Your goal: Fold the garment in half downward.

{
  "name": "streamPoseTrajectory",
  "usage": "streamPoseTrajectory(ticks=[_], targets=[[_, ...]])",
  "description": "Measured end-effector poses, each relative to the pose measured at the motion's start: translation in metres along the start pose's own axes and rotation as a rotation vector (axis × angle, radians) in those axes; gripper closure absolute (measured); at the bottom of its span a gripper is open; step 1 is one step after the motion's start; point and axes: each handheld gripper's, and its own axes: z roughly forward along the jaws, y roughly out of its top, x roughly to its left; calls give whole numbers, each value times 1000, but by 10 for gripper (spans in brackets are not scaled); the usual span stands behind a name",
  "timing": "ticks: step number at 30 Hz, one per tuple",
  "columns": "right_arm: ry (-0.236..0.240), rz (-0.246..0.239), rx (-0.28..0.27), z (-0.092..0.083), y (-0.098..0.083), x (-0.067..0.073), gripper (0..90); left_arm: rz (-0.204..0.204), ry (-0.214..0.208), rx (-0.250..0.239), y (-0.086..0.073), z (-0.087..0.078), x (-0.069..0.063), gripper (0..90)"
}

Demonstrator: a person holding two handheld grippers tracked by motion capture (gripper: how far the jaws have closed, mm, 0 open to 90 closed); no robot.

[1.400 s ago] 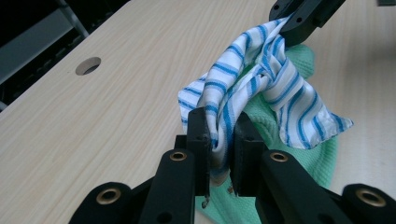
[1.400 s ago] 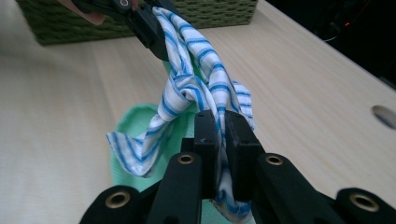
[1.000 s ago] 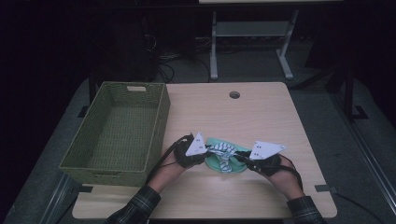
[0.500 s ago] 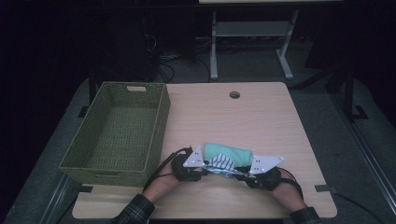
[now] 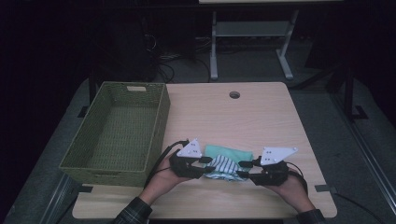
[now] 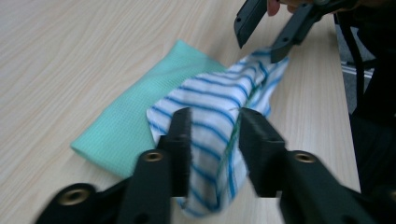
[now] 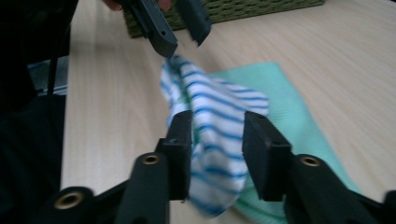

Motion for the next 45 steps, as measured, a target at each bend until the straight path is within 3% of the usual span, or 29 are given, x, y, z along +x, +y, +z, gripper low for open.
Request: streamPoseTrajectory(ticks=[5,9,21,23,27,33,39,45], targets=[[-85,31,30,12,5,-25,829,-15,-32,45,7,26,-2,757],[-101,56,68,25,6,-42,894,-8,-38,89,8,41,-6,760],[-118,88,185,56,-4,-62,900,2,-46,163,-2,63,-10,780],[-129,94,214,59,-6,-63,900,31,-48,186,-3,64,-8,790],[-126,109,225,59,-8,-64,900,19,-42,180,-4,67,-8,817],[-131,106,252,56,-9,-59,900,43,-14,205,-4,64,-3,837],[-111,110,276,49,-13,-49,900,4,23,210,-6,59,12,835],[-91,114,285,46,-16,-38,900,21,55,237,-3,58,22,834]])
